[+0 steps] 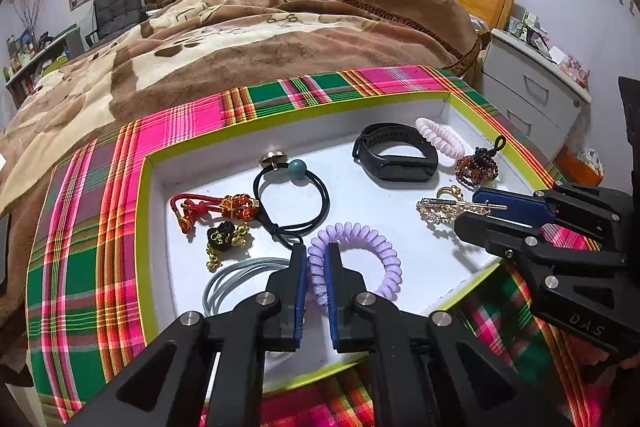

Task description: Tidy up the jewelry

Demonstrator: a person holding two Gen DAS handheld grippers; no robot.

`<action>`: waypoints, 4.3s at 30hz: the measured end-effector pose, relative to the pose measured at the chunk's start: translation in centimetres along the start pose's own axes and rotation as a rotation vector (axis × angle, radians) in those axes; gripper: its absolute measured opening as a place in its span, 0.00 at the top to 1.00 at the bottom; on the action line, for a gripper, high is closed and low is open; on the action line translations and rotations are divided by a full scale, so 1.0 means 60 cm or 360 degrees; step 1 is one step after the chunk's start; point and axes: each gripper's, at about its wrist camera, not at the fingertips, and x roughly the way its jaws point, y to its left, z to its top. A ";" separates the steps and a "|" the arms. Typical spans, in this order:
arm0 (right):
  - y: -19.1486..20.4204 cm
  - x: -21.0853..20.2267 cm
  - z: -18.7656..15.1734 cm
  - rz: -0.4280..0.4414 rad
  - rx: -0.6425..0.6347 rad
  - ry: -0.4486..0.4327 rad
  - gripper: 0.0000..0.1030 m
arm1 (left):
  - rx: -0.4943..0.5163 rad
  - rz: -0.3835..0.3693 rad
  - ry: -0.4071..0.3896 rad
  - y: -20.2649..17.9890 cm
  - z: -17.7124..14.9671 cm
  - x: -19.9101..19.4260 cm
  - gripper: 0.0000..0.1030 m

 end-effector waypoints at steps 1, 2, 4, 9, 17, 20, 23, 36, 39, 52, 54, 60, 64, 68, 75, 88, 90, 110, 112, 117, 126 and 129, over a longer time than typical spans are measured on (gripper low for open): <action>0.000 0.000 0.000 -0.0003 -0.0004 -0.0003 0.74 | -0.0001 0.0000 0.0001 -0.001 0.000 0.000 0.91; 0.001 0.000 -0.001 -0.0006 -0.0008 -0.0003 0.74 | -0.0001 0.0000 0.0003 -0.001 0.000 0.000 0.91; 0.002 -0.001 -0.002 -0.0014 -0.0018 -0.0006 0.74 | 0.0000 0.0000 0.0002 -0.001 0.001 -0.001 0.91; 0.004 -0.006 -0.006 -0.0031 -0.0018 -0.0021 0.70 | -0.0017 -0.0018 -0.0003 0.003 0.000 -0.003 0.91; 0.005 -0.030 -0.015 -0.0040 0.0009 -0.0052 0.63 | -0.0034 -0.0004 -0.0081 0.002 -0.014 -0.035 0.91; 0.011 -0.049 -0.022 -0.0053 0.0008 -0.0077 0.62 | -0.0054 0.0003 -0.0154 0.002 -0.021 -0.066 0.91; 0.021 -0.080 -0.033 -0.0070 0.0004 -0.0127 0.61 | -0.0070 0.0029 -0.0225 -0.002 -0.034 -0.102 0.91; 0.087 -0.214 -0.112 -0.0143 -0.0006 -0.0323 0.60 | -0.0131 0.0118 -0.0437 -0.049 -0.144 -0.242 0.90; 0.104 -0.237 -0.140 -0.0164 -0.0003 -0.0348 0.60 | -0.0138 0.0129 -0.0462 -0.061 -0.177 -0.264 0.90; 0.157 -0.294 -0.235 -0.0187 0.0010 -0.0390 0.60 | -0.0120 0.0141 -0.0556 -0.112 -0.283 -0.333 0.91; 0.163 -0.298 -0.246 -0.0189 0.0009 -0.0385 0.60 | -0.0122 0.0138 -0.0547 -0.117 -0.293 -0.334 0.90; 0.167 -0.306 -0.263 -0.0189 0.0020 -0.0384 0.60 | -0.0120 0.0116 -0.0531 -0.123 -0.314 -0.337 0.90; 0.169 -0.310 -0.265 -0.0195 0.0021 -0.0392 0.60 | -0.0122 0.0122 -0.0539 -0.123 -0.318 -0.338 0.90; 0.170 -0.311 -0.265 -0.0198 0.0017 -0.0398 0.60 | -0.0127 0.0126 -0.0549 -0.122 -0.319 -0.341 0.90; 0.172 -0.313 -0.266 -0.0195 0.0014 -0.0398 0.60 | -0.0124 0.0131 -0.0552 -0.121 -0.318 -0.343 0.90; 0.174 -0.315 -0.266 -0.0195 0.0017 -0.0403 0.60 | -0.0117 0.0138 -0.0554 -0.126 -0.317 -0.348 0.90; 0.174 -0.315 -0.265 -0.0194 0.0016 -0.0403 0.60 | -0.0116 0.0141 -0.0556 -0.126 -0.318 -0.348 0.90; 0.171 -0.315 -0.265 -0.0192 0.0019 -0.0400 0.60 | -0.0119 0.0143 -0.0555 -0.128 -0.317 -0.349 0.90; 0.172 -0.316 -0.265 -0.0191 0.0020 -0.0397 0.60 | -0.0123 0.0143 -0.0554 -0.128 -0.317 -0.349 0.90; 0.171 -0.316 -0.266 -0.0192 0.0019 -0.0399 0.60 | -0.0141 0.0143 -0.0556 -0.127 -0.320 -0.350 0.90; 0.170 -0.317 -0.266 -0.0192 0.0018 -0.0399 0.60 | -0.0141 0.0161 -0.0563 -0.128 -0.322 -0.349 0.90; 0.170 -0.316 -0.266 -0.0193 0.0017 -0.0399 0.60 | -0.0134 0.0152 -0.0561 -0.131 -0.323 -0.348 0.90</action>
